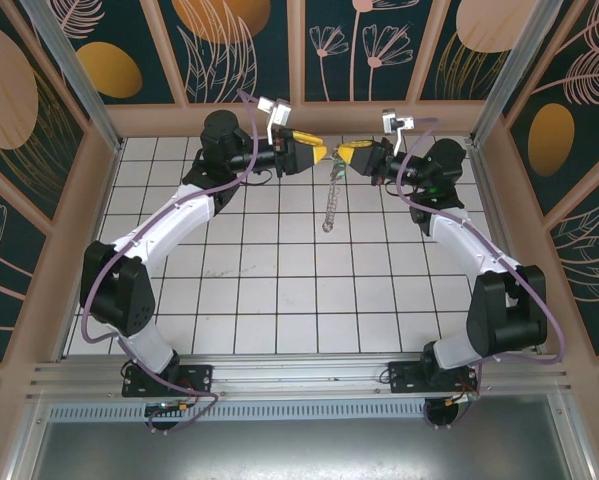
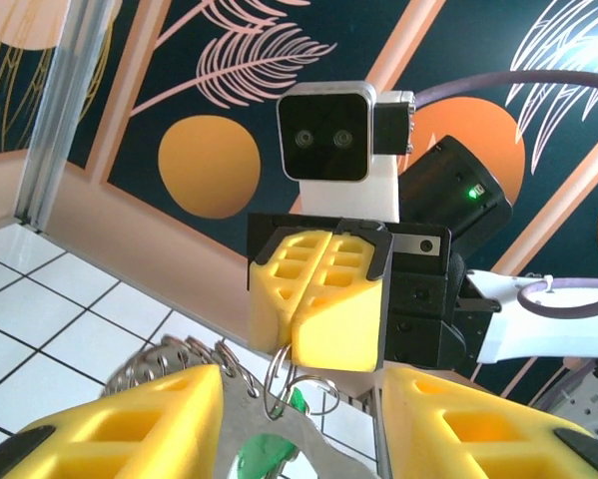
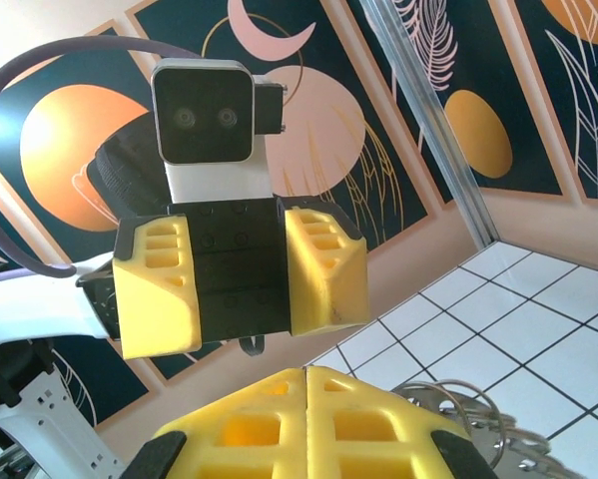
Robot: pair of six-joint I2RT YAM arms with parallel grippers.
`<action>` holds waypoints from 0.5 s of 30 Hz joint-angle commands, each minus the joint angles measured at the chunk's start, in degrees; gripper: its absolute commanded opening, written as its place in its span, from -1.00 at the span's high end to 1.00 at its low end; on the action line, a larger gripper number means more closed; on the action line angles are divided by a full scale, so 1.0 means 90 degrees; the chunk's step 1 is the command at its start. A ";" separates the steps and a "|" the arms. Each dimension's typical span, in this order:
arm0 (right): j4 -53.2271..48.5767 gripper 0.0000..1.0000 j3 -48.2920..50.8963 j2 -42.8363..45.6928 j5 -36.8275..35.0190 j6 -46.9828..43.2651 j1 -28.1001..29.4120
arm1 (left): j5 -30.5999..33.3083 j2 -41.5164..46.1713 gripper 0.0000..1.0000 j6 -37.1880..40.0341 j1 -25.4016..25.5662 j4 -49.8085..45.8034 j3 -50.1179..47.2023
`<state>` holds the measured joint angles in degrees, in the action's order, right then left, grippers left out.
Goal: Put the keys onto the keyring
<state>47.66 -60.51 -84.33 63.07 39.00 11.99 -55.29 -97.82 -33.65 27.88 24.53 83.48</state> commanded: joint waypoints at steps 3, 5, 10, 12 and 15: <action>0.0251 1.00 -0.0230 -0.0013 0.0079 -0.0144 0.0065 | -0.0350 -0.0289 0.10 -0.0114 0.0046 0.0308 0.0109; 0.0274 1.00 -0.0235 -0.0007 0.0082 -0.0134 0.0076 | -0.0366 -0.0343 0.11 -0.0167 0.0065 0.0357 0.0143; 0.0259 1.00 -0.0268 -0.0033 0.0092 -0.0133 0.0113 | -0.0390 -0.0411 0.12 -0.0244 0.0130 0.0486 0.0154; 0.0242 1.00 -0.0279 -0.0040 0.0097 -0.0144 0.0128 | -0.0398 -0.0429 0.12 -0.0263 0.0149 0.0538 0.0167; 0.0222 1.00 -0.0287 -0.0047 0.0102 -0.0156 0.0143 | -0.0386 -0.0437 0.13 -0.0307 0.0162 0.0611 0.0174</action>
<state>47.57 -60.51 -84.53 63.11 38.85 12.86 -57.28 -101.54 -35.46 29.04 26.76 83.48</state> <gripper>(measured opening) 0.049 0.439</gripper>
